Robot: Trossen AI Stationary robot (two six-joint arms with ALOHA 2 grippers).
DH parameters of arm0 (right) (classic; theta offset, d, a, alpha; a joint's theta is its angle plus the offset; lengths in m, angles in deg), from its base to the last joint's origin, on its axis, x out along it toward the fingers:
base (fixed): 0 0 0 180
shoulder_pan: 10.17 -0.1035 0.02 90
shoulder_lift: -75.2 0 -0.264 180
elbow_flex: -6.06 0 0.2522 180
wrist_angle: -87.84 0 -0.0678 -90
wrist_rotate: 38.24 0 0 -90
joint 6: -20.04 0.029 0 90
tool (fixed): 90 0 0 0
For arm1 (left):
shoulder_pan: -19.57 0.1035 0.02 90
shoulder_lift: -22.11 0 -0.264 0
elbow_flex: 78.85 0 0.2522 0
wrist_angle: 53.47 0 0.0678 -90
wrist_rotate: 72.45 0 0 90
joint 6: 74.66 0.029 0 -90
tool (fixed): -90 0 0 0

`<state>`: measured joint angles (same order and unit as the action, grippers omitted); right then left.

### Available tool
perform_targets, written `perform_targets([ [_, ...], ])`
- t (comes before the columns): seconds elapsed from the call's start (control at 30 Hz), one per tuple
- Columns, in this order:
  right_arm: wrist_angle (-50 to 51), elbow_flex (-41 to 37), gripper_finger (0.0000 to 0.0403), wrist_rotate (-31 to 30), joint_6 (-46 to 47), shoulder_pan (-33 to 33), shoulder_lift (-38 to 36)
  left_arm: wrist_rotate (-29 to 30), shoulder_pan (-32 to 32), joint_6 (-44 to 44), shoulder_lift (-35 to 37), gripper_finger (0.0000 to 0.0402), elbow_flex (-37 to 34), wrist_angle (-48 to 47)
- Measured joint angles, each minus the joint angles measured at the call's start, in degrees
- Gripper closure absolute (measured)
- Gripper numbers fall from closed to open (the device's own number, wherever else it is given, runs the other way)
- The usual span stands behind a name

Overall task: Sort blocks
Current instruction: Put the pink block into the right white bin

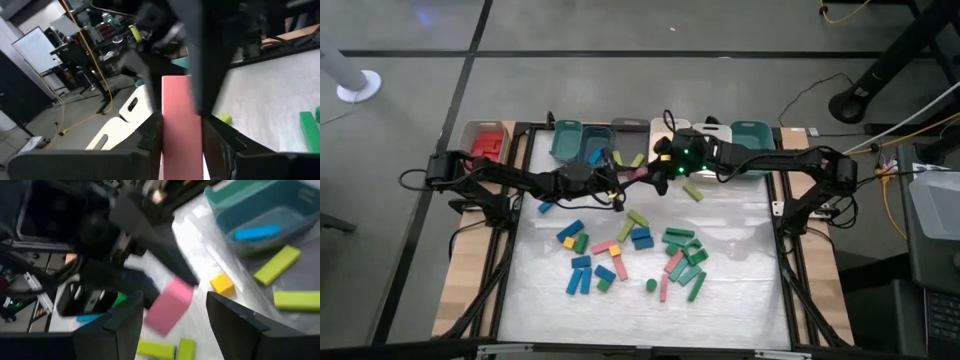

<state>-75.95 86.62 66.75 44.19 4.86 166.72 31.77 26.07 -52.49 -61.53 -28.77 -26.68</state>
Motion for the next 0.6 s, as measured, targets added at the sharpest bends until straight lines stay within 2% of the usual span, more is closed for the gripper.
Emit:
perform_targets([
  [0.17, 0.5, 0.0, 0.0187, -0.4, 0.0, -0.1, 0.0, 0.1, -1.0, 1.6, 0.0, 0.0307, 0.0, -0.1],
  [0.27, 0.6, 0.0, 0.0205, -0.4, 0.0, -0.1, 0.0, 0.2, -1.2, 2.1, 0.0, 0.0307, 0.0, -0.1],
  [0.47, 1.0, 0.0, 0.0295, -0.2, -0.4, -0.1, 0.0, 0.6, -1.2, 2.3, 0.0, 0.0304, 0.0, -0.2],
  [0.6, 1.2, 0.0, 0.0347, -0.2, -2.7, 0.0, 0.0, 0.9, -1.2, 2.5, 0.0, 0.0287, 0.0, -0.2],
])
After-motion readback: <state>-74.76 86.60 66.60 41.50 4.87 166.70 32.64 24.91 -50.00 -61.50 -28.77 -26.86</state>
